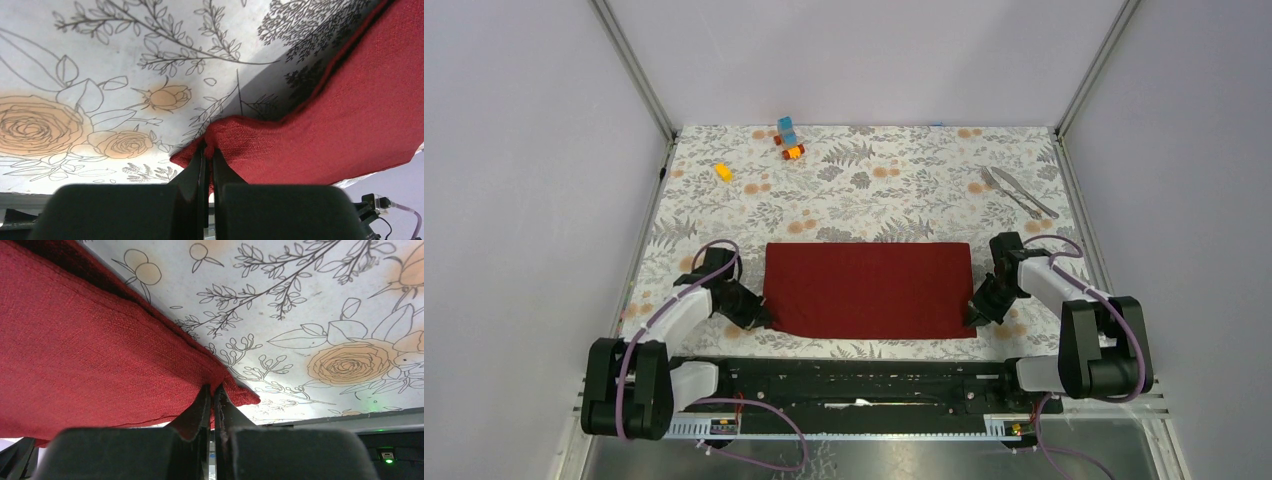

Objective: Fold the napkin into a case and place the utensils inside
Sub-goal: Fold and flatten the napkin at the center of the board.

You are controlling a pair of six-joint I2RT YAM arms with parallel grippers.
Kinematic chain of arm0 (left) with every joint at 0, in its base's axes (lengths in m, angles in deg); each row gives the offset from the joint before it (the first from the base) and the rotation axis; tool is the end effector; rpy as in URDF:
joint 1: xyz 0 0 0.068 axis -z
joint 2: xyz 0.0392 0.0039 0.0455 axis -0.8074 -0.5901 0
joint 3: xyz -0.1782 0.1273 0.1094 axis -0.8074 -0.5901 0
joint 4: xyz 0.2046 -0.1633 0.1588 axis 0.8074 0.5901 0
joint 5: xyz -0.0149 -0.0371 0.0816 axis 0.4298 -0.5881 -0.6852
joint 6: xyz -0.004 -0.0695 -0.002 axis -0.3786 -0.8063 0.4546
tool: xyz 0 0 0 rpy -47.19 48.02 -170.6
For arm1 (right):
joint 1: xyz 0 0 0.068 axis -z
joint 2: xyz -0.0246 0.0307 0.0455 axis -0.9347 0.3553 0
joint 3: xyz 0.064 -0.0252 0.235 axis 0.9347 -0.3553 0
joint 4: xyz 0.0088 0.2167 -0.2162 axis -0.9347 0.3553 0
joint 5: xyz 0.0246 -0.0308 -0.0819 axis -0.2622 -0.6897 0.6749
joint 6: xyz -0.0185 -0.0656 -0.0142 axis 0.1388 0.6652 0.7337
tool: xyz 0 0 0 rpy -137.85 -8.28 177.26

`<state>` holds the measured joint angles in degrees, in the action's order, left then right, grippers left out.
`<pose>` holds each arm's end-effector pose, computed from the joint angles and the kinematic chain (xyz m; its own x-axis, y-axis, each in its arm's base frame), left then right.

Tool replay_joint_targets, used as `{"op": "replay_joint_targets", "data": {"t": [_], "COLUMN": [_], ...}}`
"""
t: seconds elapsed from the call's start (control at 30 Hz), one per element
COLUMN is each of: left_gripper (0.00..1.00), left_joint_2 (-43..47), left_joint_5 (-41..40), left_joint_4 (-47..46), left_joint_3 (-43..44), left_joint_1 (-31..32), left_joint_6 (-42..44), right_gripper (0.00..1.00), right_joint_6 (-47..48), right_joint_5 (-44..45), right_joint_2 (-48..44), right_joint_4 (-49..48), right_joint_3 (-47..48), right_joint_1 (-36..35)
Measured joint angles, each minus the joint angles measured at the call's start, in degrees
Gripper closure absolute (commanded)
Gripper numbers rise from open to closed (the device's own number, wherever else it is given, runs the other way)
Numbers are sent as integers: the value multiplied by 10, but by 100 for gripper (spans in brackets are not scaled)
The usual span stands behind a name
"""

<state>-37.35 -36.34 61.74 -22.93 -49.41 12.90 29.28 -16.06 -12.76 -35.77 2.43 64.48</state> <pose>0.2151 -0.0313 0.0616 -0.6004 -0.7944 0.0918 -0.7674 0.5401 -0.3454 0.2400 0.0295 0.0595 -0.8053 0.5929 0.0035 0.5782 0.7840 0.2259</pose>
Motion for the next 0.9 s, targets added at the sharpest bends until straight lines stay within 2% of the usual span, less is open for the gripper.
{"op": "replay_joint_targets", "data": {"t": [0.1,0.27,0.37,0.47,0.5,0.53,0.63,0.7,0.73,0.77,0.9], "left_gripper": [100,92,90,84,80,71,45,32,30,29,30], "left_joint_2": [-14,3,26,49,57,63,79,95,105,116,149], "left_joint_5": [3,-11,-35,-46,-47,-49,-57,-63,-66,-67,-65], "left_joint_4": [-4,-2,17,42,52,61,94,122,137,151,170], "left_joint_3": [10,7,6,7,9,12,28,45,57,72,125], "left_joint_1": [0,3,2,2,3,3,2,2,2,2,2], "left_joint_6": [0,2,3,5,5,6,12,15,16,16,28], "right_gripper": [100,94,94,89,85,80,61,46,34,29,20], "right_joint_6": [1,2,2,3,3,3,1,-1,0,3,15], "right_joint_5": [-2,-2,-1,8,11,14,25,33,35,38,33], "right_joint_2": [12,7,-4,-20,-29,-40,-70,-95,-111,-133,-189], "right_joint_4": [5,5,2,0,1,3,26,49,63,80,104], "right_joint_3": [8,6,1,0,0,0,6,12,16,22,40], "right_joint_1": [0,0,0,0,0,0,0,0,0,0,0]}}
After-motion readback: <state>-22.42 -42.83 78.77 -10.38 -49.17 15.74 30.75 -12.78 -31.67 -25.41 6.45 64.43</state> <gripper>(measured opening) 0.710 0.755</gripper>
